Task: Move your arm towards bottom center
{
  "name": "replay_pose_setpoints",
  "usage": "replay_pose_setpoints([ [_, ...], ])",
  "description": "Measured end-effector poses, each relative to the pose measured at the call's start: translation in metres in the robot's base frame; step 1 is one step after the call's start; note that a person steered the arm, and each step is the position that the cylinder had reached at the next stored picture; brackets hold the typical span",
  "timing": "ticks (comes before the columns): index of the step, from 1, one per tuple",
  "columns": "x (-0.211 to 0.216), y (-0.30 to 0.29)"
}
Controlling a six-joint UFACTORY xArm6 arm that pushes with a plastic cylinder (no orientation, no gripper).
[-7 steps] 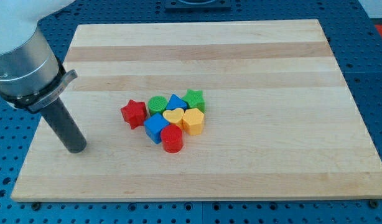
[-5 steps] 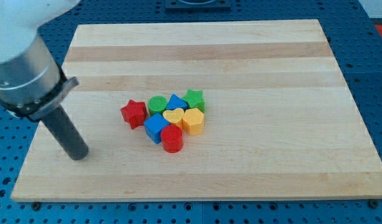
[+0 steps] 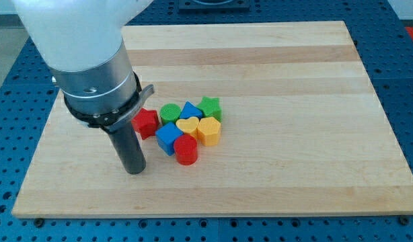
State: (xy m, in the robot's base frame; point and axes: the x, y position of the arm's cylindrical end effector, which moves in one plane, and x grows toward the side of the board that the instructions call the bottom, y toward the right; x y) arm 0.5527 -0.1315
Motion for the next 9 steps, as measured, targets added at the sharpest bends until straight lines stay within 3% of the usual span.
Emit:
replay_pose_setpoints([
  [3,0.021,-0.009],
  [5,0.029,0.043],
  [8,0.035,0.05],
  [9,0.04,0.11],
])
